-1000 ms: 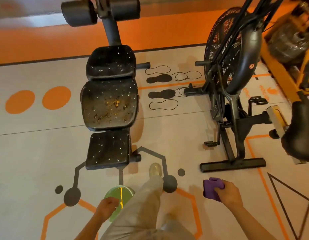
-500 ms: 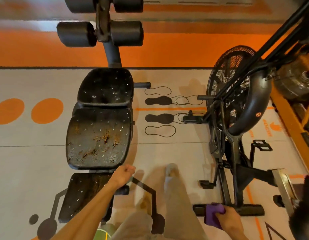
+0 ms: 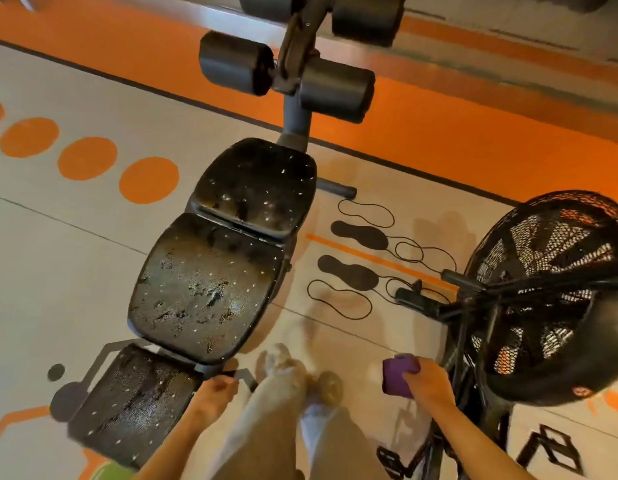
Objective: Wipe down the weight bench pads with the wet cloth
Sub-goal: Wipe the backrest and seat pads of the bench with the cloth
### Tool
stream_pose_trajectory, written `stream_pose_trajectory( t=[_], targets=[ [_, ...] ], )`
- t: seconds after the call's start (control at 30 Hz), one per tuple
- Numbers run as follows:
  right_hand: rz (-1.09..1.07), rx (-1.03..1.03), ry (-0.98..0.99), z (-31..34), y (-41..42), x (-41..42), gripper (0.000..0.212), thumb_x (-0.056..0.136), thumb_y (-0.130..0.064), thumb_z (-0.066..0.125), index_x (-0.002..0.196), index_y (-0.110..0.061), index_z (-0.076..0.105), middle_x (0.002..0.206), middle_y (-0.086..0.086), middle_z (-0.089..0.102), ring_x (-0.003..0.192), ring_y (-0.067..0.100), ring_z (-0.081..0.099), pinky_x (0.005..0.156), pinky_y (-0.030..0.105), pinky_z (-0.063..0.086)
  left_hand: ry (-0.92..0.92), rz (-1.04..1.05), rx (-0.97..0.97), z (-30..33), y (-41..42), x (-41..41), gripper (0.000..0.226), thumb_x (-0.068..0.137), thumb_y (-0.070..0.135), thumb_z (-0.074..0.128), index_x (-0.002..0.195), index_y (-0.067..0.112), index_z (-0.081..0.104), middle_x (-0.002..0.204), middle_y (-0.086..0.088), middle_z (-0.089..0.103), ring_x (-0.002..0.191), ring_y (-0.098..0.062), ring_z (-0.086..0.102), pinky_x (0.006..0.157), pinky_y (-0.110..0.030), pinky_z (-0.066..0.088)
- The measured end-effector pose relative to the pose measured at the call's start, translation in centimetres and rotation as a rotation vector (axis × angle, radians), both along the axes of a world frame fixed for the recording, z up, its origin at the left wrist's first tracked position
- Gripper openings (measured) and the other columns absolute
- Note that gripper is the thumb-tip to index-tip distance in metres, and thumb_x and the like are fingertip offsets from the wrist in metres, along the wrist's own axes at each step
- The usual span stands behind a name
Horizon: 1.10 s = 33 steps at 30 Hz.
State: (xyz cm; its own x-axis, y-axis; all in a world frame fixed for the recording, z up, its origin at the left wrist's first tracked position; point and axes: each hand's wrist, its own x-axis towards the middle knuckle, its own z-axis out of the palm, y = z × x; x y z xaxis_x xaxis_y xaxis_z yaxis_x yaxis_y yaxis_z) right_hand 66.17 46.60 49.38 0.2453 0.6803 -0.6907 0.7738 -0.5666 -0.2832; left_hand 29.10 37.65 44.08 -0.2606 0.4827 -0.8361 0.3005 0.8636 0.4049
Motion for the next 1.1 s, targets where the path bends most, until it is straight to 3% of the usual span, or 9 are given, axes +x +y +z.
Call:
stream_pose_trajectory(
  t=[0.13, 0.3, 0.4, 0.53, 0.67, 0.77, 0.87, 1.0, 1.1],
  targets=[
    [0.082, 0.008, 0.000, -0.5, 7.4, -2.4, 0.031, 0.086, -0.007, 0.055, 0.115, -0.015, 0.064, 0.103, 0.013, 0.069, 0.092, 0.027, 0.064, 0.071, 0.026, 0.044, -0.046, -0.047, -0.011, -2.9, 5.1, -1.6, 0.028, 0.094, 0.022, 0.060, 0.068, 0.012, 0.059, 0.062, -0.008, 0.050, 0.063, -0.023, 0.044, 0.058, -0.036, 0.044],
    [0.035, 0.035, 0.031, -1.6, 15.7, -6.7, 0.027, 0.087, -0.009, 0.056, 0.114, -0.006, 0.057, 0.110, 0.016, 0.065, 0.102, 0.030, 0.061, 0.091, 0.038, 0.050, -0.114, -0.080, 0.084, -0.6, 16.3, -2.4, 0.018, 0.099, 0.014, 0.055, 0.083, 0.017, 0.064, 0.085, -0.003, 0.065, 0.082, -0.020, 0.060, 0.081, -0.033, 0.051],
    [0.005, 0.083, 0.083, -1.6, 20.9, -10.2, 0.028, 0.088, -0.006, 0.056, 0.116, -0.001, 0.053, 0.109, 0.016, 0.061, 0.105, 0.031, 0.059, 0.086, 0.030, 0.045, -0.113, -0.102, 0.097, -1.5, 22.7, -3.4, 0.012, 0.099, 0.015, 0.056, 0.096, 0.019, 0.066, 0.105, -0.009, 0.070, 0.098, -0.021, 0.063, 0.096, -0.036, 0.050],
    [0.049, 0.136, 0.138, -2.6, 27.8, -14.3, 0.027, 0.088, -0.010, 0.057, 0.114, -0.005, 0.056, 0.109, 0.012, 0.062, 0.107, 0.028, 0.058, 0.088, 0.032, 0.046, -0.071, -0.131, 0.125, -2.8, 30.7, -4.1, 0.018, 0.100, 0.016, 0.053, 0.114, 0.014, 0.064, 0.115, -0.011, 0.068, 0.099, -0.025, 0.064, 0.078, -0.027, 0.051],
    [0.124, 0.182, 0.196, -4.6, 35.2, -18.0, 0.023, 0.088, -0.011, 0.055, 0.111, -0.009, 0.058, 0.102, 0.008, 0.061, 0.094, 0.021, 0.056, 0.081, 0.031, 0.047, -0.018, -0.176, 0.191, -4.6, 37.3, -4.2, 0.024, 0.100, 0.018, 0.050, 0.119, 0.018, 0.065, 0.113, -0.011, 0.070, 0.091, -0.027, 0.064, 0.075, -0.031, 0.049],
    [0.191, 0.184, 0.261, -7.0, 40.3, -20.2, 0.018, 0.087, -0.014, 0.056, 0.103, -0.016, 0.061, 0.101, 0.007, 0.064, 0.094, 0.022, 0.059, 0.081, 0.034, 0.052, -0.005, -0.188, 0.256, -6.5, 41.5, -4.1, 0.022, 0.100, 0.016, 0.049, 0.113, 0.017, 0.066, 0.114, -0.009, 0.067, 0.098, -0.020, 0.062, 0.083, -0.027, 0.046],
    [0.267, 0.162, 0.282, -9.6, 44.9, -21.8, 0.017, 0.087, -0.014, 0.054, 0.102, -0.016, 0.062, 0.098, 0.003, 0.061, 0.095, 0.020, 0.058, 0.081, 0.034, 0.051, 0.051, -0.216, 0.322, -8.9, 45.2, -4.2, 0.020, 0.098, 0.018, 0.051, 0.111, 0.025, 0.064, 0.123, -0.007, 0.061, 0.111, -0.026, 0.062, 0.099, -0.040, 0.049],
    [0.334, 0.136, 0.259, -13.5, 50.5, -23.2, 0.018, 0.088, -0.014, 0.053, 0.103, -0.015, 0.062, 0.100, 0.003, 0.061, 0.095, 0.018, 0.055, 0.080, 0.031, 0.047, 0.187, -0.295, 0.457, -11.8, 49.4, -4.0, 0.032, 0.099, 0.019, 0.052, 0.130, 0.017, 0.057, 0.138, -0.004, 0.048, 0.120, -0.023, 0.055, 0.097, -0.029, 0.045],
    [0.382, 0.134, 0.244, -16.7, 54.1, -24.0, 0.021, 0.089, -0.015, 0.053, 0.107, -0.013, 0.064, 0.102, 0.003, 0.063, 0.098, 0.019, 0.058, 0.087, 0.033, 0.049, 0.287, -0.370, 0.537, -13.9, 52.1, -3.9, 0.042, 0.099, 0.020, 0.053, 0.140, 0.014, 0.050, 0.153, -0.003, 0.038, 0.137, -0.023, 0.042, 0.109, -0.032, 0.038]
  ],
)
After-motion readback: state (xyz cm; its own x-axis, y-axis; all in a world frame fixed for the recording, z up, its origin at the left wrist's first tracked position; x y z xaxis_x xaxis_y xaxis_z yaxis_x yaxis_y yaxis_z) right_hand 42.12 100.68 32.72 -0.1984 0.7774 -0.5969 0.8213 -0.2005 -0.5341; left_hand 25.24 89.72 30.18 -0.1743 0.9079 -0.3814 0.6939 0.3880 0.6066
